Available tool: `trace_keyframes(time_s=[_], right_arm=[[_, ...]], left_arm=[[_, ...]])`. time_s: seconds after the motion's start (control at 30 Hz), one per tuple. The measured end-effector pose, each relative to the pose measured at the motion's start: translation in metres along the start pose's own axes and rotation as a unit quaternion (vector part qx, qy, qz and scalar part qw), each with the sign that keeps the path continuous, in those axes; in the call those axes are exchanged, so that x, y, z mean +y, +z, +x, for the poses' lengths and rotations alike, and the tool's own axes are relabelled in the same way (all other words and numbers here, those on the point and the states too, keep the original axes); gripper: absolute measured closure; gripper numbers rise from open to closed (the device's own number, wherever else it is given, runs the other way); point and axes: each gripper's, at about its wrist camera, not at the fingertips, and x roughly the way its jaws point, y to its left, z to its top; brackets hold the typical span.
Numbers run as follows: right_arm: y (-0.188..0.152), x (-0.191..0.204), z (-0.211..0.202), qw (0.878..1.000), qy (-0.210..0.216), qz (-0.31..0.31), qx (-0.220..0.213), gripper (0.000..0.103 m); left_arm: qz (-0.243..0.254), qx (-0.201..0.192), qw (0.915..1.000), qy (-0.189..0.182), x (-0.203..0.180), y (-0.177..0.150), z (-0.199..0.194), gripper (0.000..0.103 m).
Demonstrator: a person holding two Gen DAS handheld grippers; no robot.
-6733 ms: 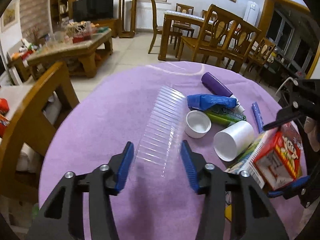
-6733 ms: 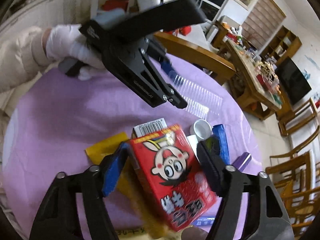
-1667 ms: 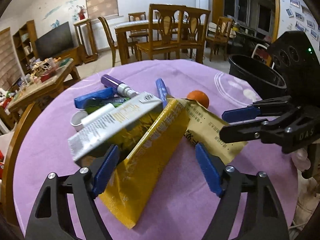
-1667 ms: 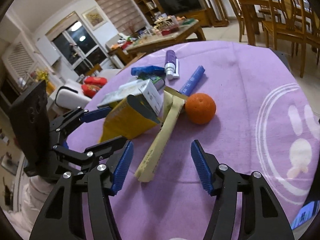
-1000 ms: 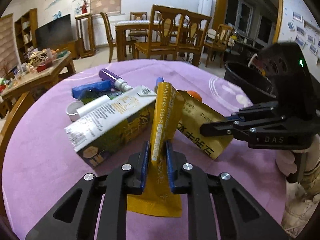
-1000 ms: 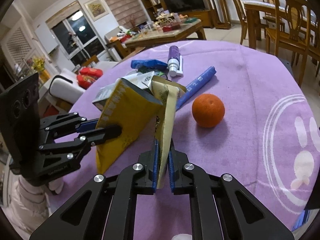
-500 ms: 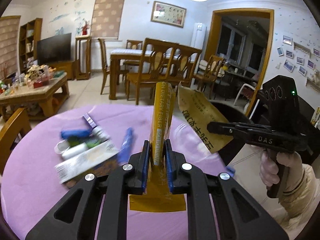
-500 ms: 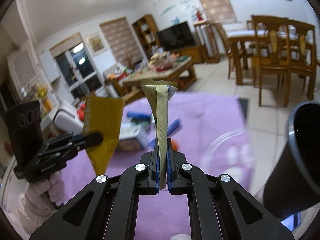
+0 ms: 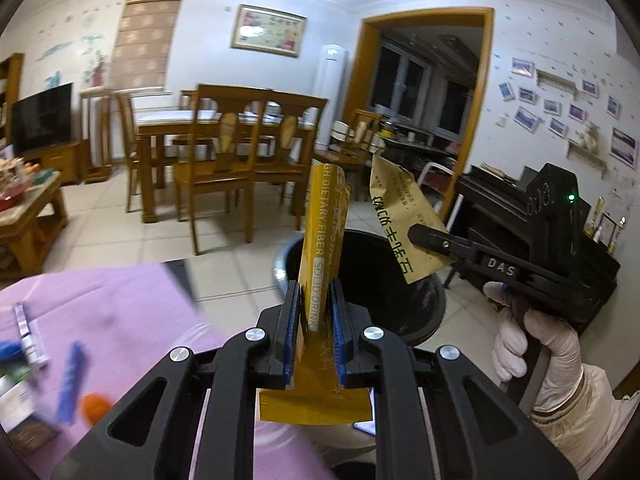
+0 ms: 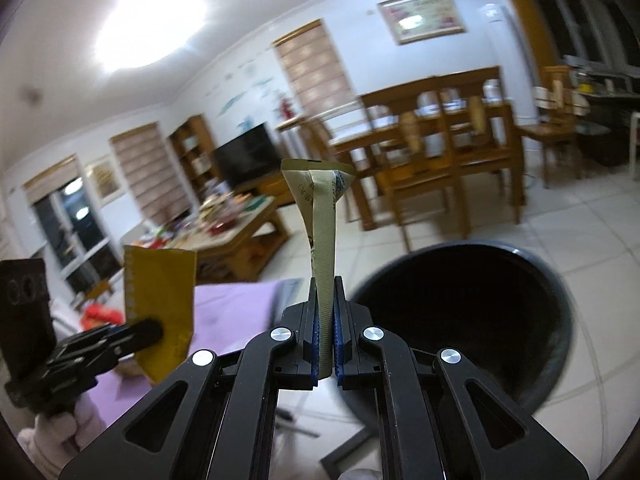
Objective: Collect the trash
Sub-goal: 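Carry both wrappers over the black bin and open both tools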
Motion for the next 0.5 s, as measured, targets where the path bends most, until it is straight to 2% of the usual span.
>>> trace_keyframes(time_s=[0.13, 0.3, 0.5], right_arm=[[-0.004, -0.052, 0.002, 0.999, -0.029, 0.023, -0.004, 0.097], [-0.016, -0.100, 0.011, 0.998, -0.043, 0.049, 0.000, 0.097], [-0.025, -0.127, 0.022, 0.997, -0.050, 0.060, 0.005, 0.097]], left_arm=[[0.011, 0.010, 0.9997, -0.018, -0.023, 0.005, 0.037, 0.088], [0.017, 0.028, 0.9990, -0.029, -0.038, 0.006, 0.078, 0.088], [0.025, 0.041, 0.9983, -0.033, -0.045, 0.003, 0.102, 0.087]])
